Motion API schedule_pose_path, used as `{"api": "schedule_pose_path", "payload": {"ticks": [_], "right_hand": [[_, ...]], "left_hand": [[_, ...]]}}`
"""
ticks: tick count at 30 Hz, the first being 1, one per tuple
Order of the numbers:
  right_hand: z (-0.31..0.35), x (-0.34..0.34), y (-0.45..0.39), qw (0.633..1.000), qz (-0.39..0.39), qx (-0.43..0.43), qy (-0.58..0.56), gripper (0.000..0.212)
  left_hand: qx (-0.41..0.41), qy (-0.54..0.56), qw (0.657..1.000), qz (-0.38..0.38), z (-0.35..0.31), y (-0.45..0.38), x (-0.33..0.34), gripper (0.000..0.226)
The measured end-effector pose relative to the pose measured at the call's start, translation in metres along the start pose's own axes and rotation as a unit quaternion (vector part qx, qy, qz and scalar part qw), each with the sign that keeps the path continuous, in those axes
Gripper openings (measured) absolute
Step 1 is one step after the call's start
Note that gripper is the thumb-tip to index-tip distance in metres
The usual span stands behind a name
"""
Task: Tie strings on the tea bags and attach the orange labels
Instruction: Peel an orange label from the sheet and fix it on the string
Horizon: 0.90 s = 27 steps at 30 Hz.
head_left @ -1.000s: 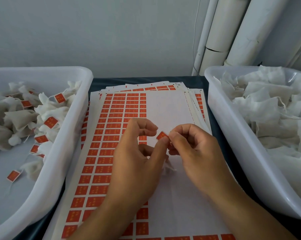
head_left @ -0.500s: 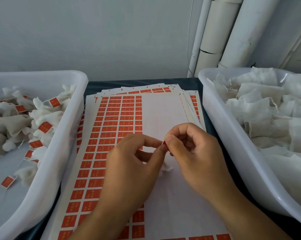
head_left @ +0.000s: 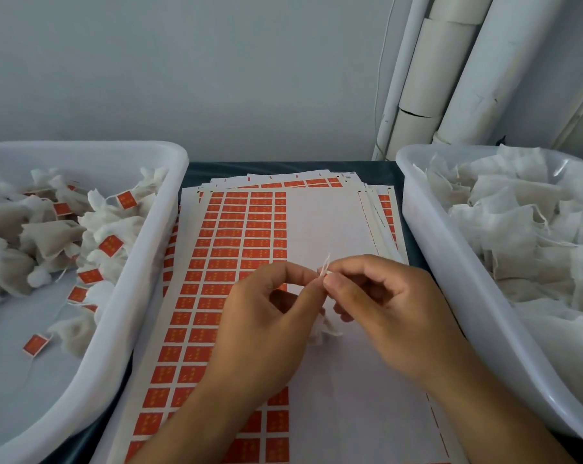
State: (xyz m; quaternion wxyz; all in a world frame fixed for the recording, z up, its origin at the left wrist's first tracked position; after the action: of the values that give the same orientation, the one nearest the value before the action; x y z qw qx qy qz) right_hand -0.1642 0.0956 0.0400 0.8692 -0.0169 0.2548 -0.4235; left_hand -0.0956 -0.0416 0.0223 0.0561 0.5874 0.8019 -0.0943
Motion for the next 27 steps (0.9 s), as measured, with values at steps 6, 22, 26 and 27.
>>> {"api": "schedule_pose_path", "payload": {"ticks": [6,22,26,27], "right_hand": [[-0.005,-0.009,-0.002,0.999,-0.051,0.007,-0.014,0.02],[0.014,-0.005,-0.019,0.995,-0.09,0.003,-0.033,0.024],[0.029,-0.002,-0.029,0.995,-0.103,-0.002,-0.002,0.02],[0.037,-0.002,-0.032,0.994,-0.107,-0.009,0.011,0.022]], "left_hand": [[0.004,-0.009,1.0,0.013,0.005,-0.003,0.002,0.012],[0.054,-0.149,0.987,0.035,0.009,-0.008,0.002,0.007],[0.055,-0.101,0.993,0.019,0.003,-0.006,0.0,0.018],[0.053,-0.07,0.996,0.006,0.001,-0.004,-0.003,0.031]]}}
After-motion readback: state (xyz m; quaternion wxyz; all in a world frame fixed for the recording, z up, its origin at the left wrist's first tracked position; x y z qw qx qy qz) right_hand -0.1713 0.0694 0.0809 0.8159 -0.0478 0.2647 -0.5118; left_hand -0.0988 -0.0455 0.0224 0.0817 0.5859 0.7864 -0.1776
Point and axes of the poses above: each hand's wrist, its own y-axis away from the middle knuckle, its own x-axis out of the palm, z = x × y, the point moved 8 cm from there along -y, towards the middle knuckle, and after that the axes turned 7 degrees about z, right-handed, at the moved point
